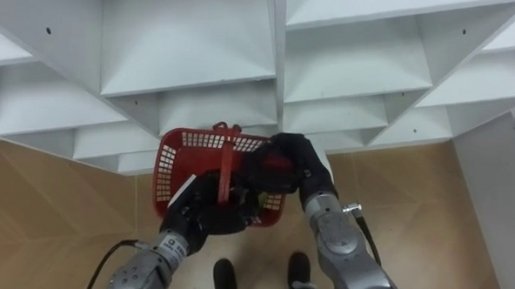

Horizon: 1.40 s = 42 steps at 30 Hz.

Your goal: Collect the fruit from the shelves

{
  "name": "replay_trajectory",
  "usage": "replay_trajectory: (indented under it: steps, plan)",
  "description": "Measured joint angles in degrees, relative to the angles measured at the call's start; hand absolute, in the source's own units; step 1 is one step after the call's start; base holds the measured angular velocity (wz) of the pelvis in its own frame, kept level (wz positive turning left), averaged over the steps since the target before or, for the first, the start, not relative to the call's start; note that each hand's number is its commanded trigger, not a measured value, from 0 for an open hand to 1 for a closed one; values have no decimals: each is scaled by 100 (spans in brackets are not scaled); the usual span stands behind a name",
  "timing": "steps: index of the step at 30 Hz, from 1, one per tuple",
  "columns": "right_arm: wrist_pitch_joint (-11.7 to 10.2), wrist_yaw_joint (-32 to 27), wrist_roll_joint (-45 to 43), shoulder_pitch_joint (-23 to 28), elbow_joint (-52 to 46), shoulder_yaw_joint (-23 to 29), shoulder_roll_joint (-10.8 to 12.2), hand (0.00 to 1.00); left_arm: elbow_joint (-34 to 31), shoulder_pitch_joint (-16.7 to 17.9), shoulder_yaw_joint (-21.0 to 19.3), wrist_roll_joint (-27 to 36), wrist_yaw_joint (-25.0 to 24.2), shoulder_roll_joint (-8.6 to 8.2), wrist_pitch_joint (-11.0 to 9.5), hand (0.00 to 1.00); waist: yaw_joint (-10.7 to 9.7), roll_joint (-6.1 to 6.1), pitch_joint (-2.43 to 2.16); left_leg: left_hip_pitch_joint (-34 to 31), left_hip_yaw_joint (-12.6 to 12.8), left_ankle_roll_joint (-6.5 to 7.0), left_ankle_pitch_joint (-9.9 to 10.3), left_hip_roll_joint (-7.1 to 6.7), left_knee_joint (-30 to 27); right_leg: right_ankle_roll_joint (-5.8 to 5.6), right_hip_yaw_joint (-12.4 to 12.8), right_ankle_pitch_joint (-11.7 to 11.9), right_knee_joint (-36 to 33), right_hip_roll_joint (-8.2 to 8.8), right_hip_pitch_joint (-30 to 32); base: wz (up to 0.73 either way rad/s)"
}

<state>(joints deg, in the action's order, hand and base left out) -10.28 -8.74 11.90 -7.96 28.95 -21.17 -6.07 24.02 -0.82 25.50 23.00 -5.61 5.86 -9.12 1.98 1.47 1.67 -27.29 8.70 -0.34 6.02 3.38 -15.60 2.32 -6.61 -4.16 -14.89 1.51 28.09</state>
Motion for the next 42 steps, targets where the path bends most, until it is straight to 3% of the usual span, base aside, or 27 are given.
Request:
replay_trajectory:
  steps: [32, 33, 35, 36, 37, 38, 42]
  plan:
    - [-223, -521, -97, -64, 271, 225, 4, 100, -58, -7, 32, 446, 5, -88, 0, 100, -12, 1, 0, 94, 63, 9, -7, 3, -46, 2, 40, 4, -115, 7, -22, -1]
    - [-223, -520, -97, -64, 272, 226, 4, 95, -57, -12, 29, 446, 5, -90, 0, 100, -12, 1, 0, 95, 63, 9, -7, 3, -46, 2, 40, 4, -115, 7, -22, 0]
    - [-223, -504, -98, -63, 278, 227, 8, 68, -56, -28, 14, 445, 5, -104, 0, 100, -11, 1, 0, 97, 63, 9, -7, 3, -48, 2, 39, 4, -121, 9, -23, 0]
    - [-224, -499, -98, -65, 296, 228, 9, 30, -42, -39, 9, 446, 5, -113, 0, 100, -10, 1, 0, 99, 63, 9, -7, 3, -49, 2, 37, 4, -124, 10, -24, 0]
    - [-226, -499, -99, -69, 318, 228, 11, 12, -35, -44, 9, 446, 5, -116, 0, 100, -10, 1, 0, 99, 63, 9, -7, 3, -50, 2, 37, 4, -127, 10, -24, 0]
    - [-233, -500, -98, -95, 406, 228, 27, 0, -34, -47, 15, 445, 5, -115, 0, 100, -12, 1, 1, 98, 63, 9, -7, 3, -51, 2, 34, 4, -125, 11, -24, 0]
    - [-232, -507, -97, -107, 457, 237, 51, 0, -35, -47, 14, 445, -4, -102, 0, 100, -3, 0, 1, 98, 64, 9, -7, 3, -50, 2, 44, 4, -125, 10, -22, 0]
